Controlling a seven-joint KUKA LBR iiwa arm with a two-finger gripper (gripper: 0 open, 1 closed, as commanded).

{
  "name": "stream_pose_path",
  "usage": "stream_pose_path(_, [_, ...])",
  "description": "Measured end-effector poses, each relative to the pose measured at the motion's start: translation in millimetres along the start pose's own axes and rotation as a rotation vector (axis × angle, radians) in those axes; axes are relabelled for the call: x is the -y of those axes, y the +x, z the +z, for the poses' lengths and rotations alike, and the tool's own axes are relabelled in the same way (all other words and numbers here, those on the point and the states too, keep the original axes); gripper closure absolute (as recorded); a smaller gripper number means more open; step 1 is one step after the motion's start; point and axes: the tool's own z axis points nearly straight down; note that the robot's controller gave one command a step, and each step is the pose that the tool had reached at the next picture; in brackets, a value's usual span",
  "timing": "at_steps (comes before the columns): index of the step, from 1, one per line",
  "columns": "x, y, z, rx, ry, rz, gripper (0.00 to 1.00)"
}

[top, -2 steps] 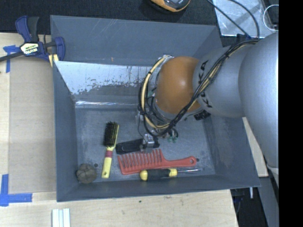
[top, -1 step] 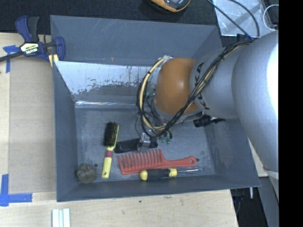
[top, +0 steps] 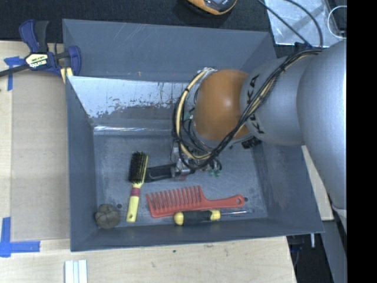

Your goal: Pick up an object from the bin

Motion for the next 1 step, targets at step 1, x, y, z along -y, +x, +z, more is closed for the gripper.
stream_pose_path(1, [0.0, 0.0, 0.0, 0.000, 0.000, 0.000, 1.00])
